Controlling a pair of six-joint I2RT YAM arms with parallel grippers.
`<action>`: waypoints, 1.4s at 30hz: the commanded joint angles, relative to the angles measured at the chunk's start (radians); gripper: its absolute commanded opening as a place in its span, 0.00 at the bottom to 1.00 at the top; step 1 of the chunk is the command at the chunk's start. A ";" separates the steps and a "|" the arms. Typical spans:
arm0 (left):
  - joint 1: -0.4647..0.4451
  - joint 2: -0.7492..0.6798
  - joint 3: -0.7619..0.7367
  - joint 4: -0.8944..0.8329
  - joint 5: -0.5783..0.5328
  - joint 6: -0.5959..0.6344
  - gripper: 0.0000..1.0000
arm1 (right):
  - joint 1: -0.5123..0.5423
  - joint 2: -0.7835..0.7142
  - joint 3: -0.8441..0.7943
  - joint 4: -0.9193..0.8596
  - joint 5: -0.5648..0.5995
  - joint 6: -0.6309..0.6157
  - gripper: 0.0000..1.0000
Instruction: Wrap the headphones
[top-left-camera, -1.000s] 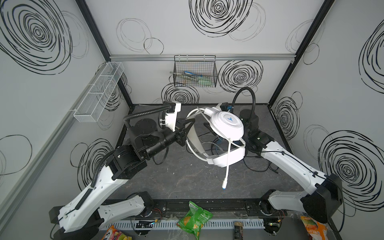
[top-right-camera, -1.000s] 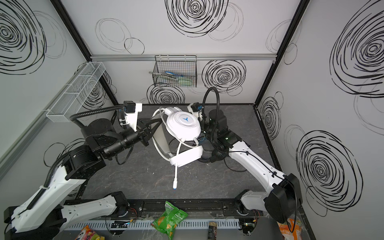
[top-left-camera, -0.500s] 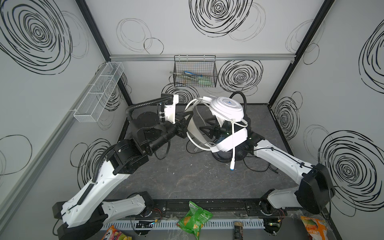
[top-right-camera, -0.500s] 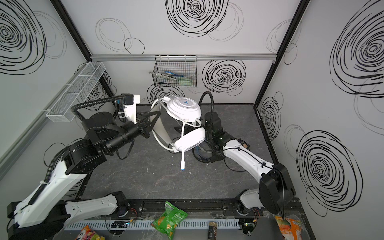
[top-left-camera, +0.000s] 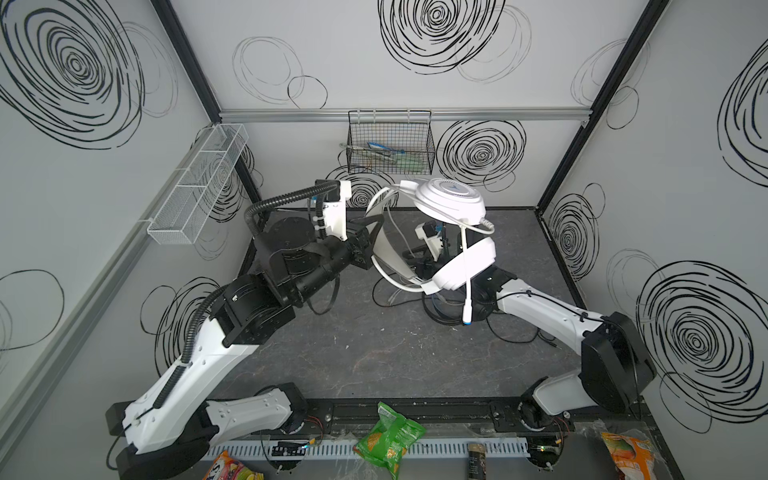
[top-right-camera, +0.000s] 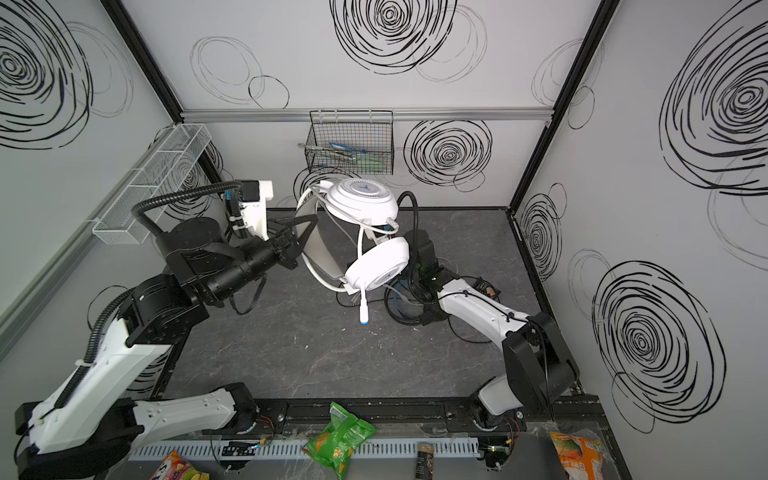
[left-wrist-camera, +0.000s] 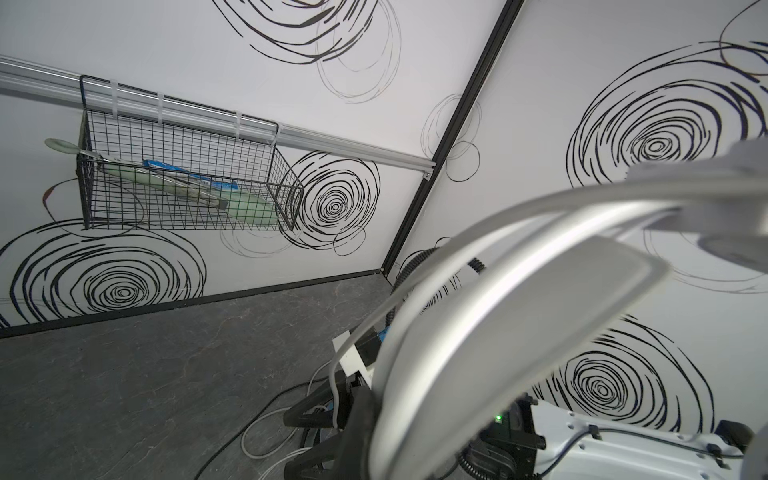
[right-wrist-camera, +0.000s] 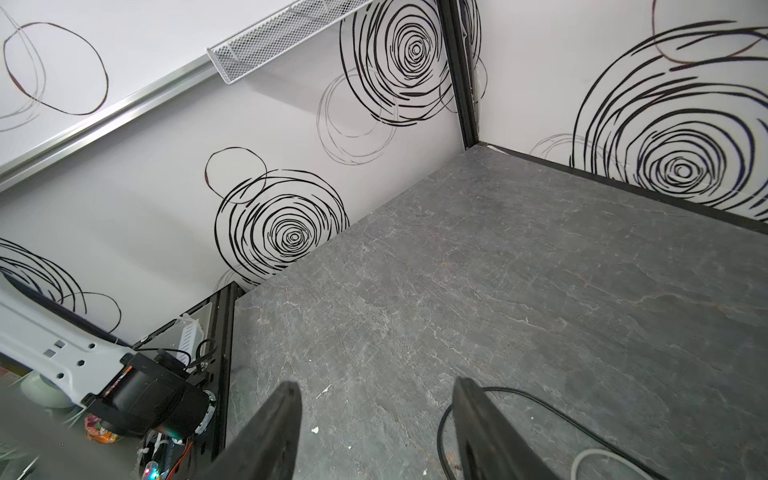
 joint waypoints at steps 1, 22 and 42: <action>0.022 -0.002 0.068 0.067 -0.013 -0.047 0.00 | -0.001 -0.009 -0.025 0.042 -0.024 0.018 0.60; 0.134 0.019 0.148 0.055 0.033 -0.072 0.00 | -0.003 0.016 -0.045 0.004 -0.037 -0.007 0.16; 0.409 0.035 0.024 0.069 -0.128 -0.067 0.00 | 0.208 -0.360 -0.122 -0.414 0.329 -0.225 0.00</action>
